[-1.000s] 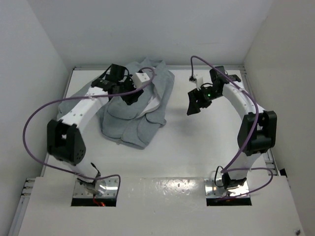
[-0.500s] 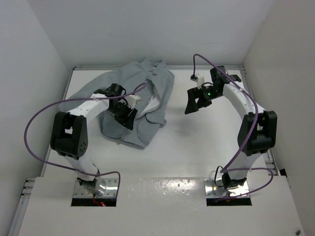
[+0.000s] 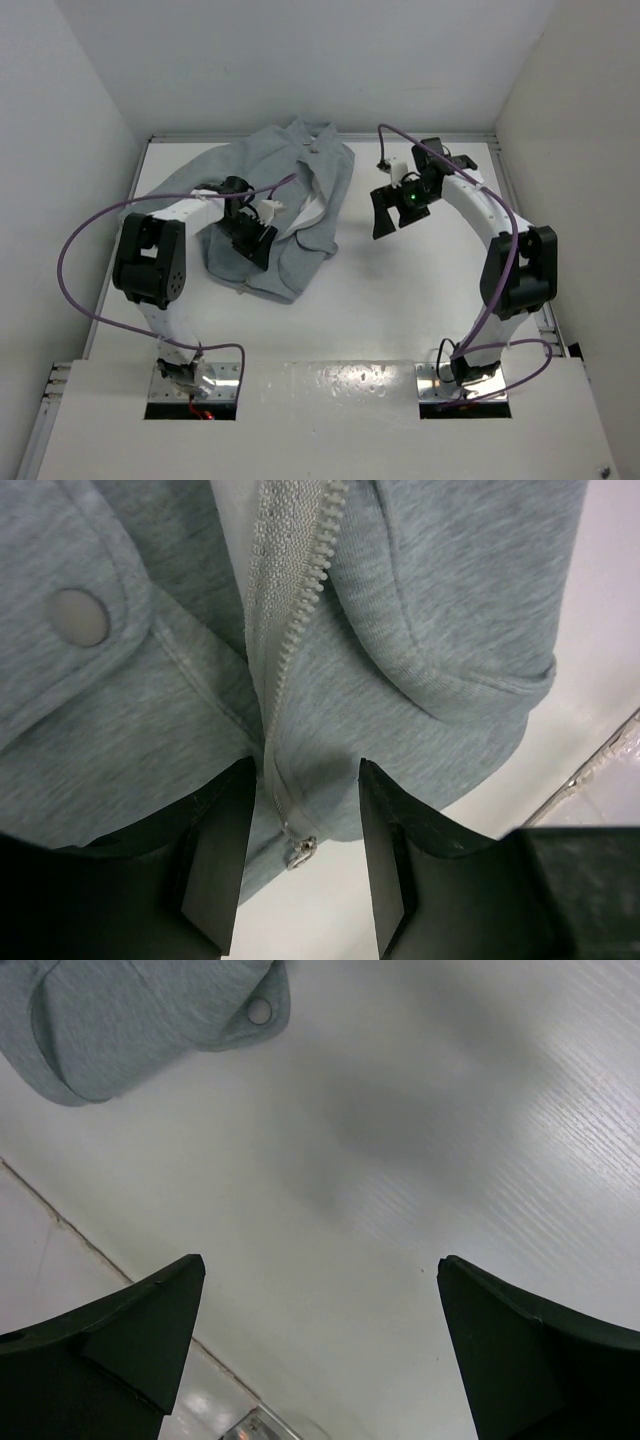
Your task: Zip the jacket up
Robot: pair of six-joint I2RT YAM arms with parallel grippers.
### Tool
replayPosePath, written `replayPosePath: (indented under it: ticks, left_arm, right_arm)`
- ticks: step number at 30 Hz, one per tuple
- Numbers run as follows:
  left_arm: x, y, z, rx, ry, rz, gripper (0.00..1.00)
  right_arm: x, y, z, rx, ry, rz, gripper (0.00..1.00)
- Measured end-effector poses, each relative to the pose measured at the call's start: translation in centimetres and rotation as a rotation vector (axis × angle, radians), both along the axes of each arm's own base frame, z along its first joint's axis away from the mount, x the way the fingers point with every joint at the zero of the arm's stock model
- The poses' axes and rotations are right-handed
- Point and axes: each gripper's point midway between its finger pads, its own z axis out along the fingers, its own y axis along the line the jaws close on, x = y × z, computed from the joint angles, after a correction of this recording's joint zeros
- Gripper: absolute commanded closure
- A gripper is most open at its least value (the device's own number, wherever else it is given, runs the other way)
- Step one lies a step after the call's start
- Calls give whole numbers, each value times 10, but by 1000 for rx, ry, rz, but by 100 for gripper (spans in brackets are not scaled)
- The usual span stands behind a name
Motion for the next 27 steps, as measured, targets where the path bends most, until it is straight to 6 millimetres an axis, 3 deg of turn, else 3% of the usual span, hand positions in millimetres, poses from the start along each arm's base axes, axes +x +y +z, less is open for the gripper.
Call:
replayPosePath:
  ticks: [2,5,8,12,18,22,24,27]
  left_arm:
    - [-2,0,-7,-6,24,-6,57]
    - [-4,4,-10,-38,44,-14,79]
    - [-6,6,-2,-86,31,-36,80]
    - [-16,3,25,-142,-25,-76,80]
    - [-30,-22,76,-201,-158,-148,100]
    - [-42,-47,78,-240,-139,-180,97]
    - [-42,-51,76,-236,-126,-161,80]
    - [-33,-45,71,-202,-122,-102,75]
  right_arm:
    - [-1,0,1,3,4,3,0]
    - [-5,2,5,16,8,7,8]
    - [-6,5,12,35,2,-7,11]
    - [-6,13,20,92,8,-19,11]
    - [-14,29,30,197,45,3,12]
    - [-23,40,24,276,81,-13,11]
    - [-37,42,15,300,119,-31,11]
    - [-47,48,14,326,153,-32,9]
